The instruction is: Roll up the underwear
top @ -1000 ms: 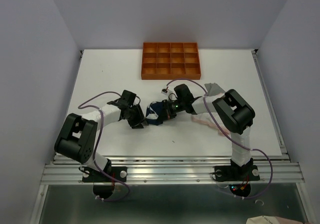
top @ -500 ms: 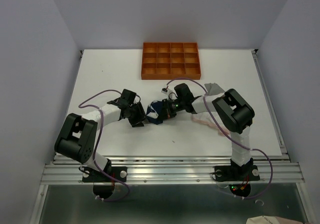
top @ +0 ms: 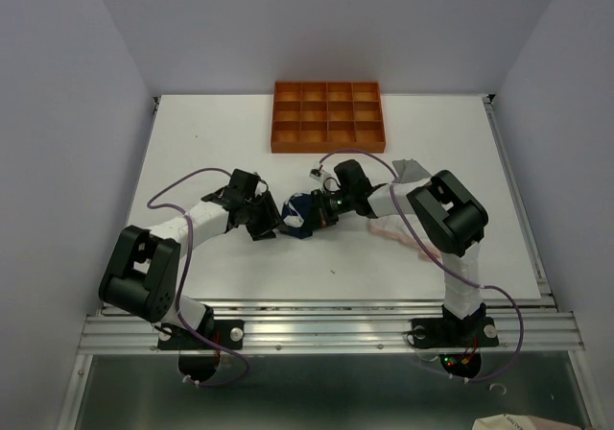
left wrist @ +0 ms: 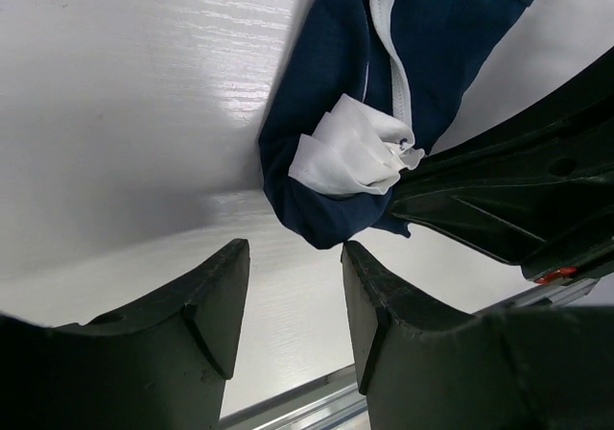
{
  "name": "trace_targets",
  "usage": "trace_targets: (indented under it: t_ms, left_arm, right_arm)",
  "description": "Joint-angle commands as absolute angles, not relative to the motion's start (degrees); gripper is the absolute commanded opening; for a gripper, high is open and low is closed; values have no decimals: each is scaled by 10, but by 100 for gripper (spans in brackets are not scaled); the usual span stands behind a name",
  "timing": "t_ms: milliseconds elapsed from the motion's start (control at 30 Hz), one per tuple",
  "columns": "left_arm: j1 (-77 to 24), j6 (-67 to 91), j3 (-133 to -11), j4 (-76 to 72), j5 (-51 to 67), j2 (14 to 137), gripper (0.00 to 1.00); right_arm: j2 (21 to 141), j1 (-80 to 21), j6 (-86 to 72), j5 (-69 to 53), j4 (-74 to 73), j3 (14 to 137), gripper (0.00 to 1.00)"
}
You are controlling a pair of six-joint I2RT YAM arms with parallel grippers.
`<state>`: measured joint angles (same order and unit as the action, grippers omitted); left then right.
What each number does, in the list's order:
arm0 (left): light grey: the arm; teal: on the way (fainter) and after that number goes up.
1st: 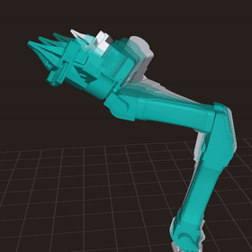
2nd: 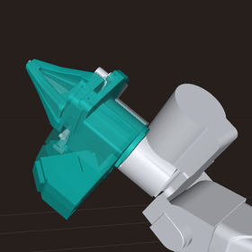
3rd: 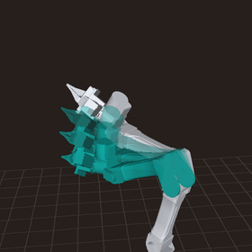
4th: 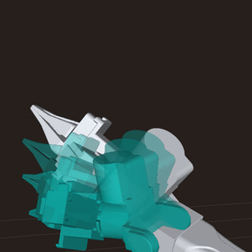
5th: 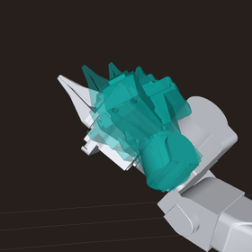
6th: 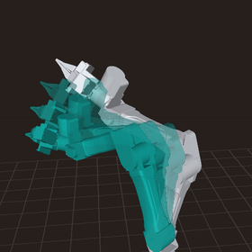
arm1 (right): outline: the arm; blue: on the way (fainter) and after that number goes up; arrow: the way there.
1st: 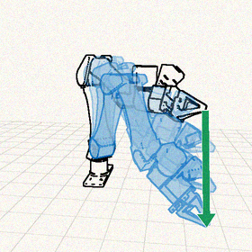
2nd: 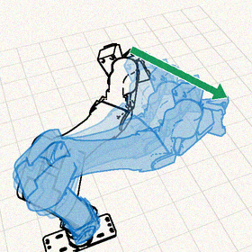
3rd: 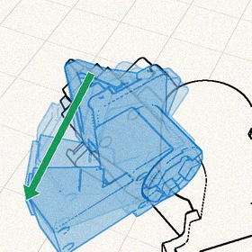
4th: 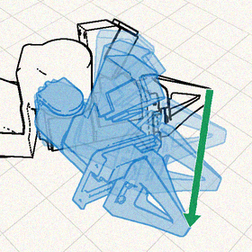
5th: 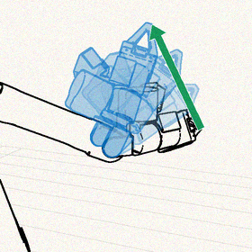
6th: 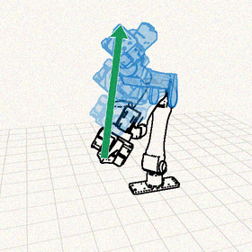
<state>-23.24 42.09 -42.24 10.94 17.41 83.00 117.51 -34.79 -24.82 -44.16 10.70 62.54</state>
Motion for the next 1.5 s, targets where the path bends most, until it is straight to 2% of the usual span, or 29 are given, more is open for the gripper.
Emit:
trace_targets:
  t_ms: [0, 533, 900, 1033, 1167, 1467]
  left_arm:
    - [-233, 409, -433, 107, 162, 836, 54]
    - [-230, 410, -459, 85, 138, 886, 52]
    - [-230, 415, -476, 126, 98, 927, 43]
    - [-230, 424, -501, 167, 67, 955, 38]
    - [-229, 432, -517, 208, 54, 978, 38]
    - [-237, 426, -548, 255, 41, 1003, 36]
  right_arm:
    - [1204, -342, -216, -379, 67, 625, 1]
    - [1209, -342, -207, -388, 68, 627, 1]
    - [1209, -342, -192, -394, 63, 630, 1]
    - [1201, -342, -175, -393, 75, 625, 9]
    - [1186, -342, -141, -379, 58, 638, 20]
    - [1115, -347, -85, -345, 46, 650, 33]
